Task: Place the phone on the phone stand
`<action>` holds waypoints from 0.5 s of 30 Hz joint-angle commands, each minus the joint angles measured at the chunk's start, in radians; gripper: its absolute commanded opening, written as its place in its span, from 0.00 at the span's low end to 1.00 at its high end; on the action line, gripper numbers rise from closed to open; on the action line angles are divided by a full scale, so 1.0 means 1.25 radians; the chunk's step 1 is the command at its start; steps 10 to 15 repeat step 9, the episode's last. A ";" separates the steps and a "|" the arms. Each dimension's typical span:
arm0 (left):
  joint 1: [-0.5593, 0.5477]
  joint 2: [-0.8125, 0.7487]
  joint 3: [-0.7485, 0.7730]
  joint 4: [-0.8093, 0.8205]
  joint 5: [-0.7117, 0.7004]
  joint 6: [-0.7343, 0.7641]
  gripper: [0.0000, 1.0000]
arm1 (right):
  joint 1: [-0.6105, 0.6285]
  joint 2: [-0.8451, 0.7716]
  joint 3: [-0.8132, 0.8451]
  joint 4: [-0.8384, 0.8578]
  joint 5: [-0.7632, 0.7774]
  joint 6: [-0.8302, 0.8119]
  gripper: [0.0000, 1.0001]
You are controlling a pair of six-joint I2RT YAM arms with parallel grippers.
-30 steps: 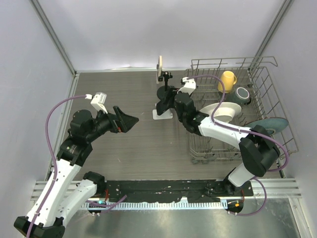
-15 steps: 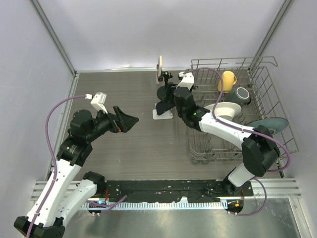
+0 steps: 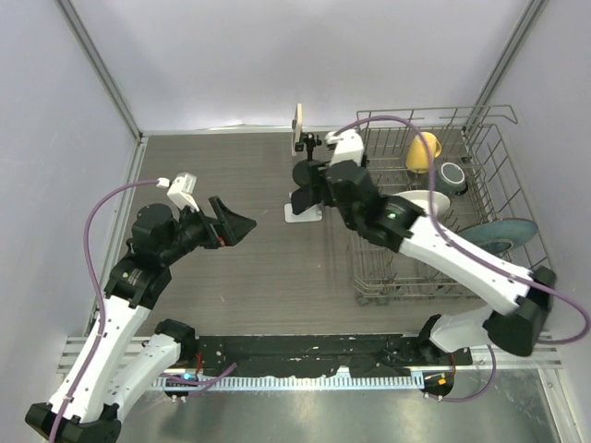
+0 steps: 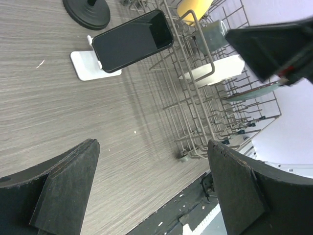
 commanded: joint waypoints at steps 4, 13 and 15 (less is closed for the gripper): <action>0.002 -0.030 0.093 0.000 0.003 -0.069 0.96 | -0.007 -0.362 -0.097 -0.165 -0.013 0.058 0.75; 0.003 -0.070 0.177 0.019 0.012 -0.084 0.96 | -0.007 -0.652 -0.113 -0.170 -0.117 0.048 0.82; 0.003 -0.070 0.177 0.019 0.012 -0.084 0.96 | -0.007 -0.652 -0.113 -0.170 -0.117 0.048 0.82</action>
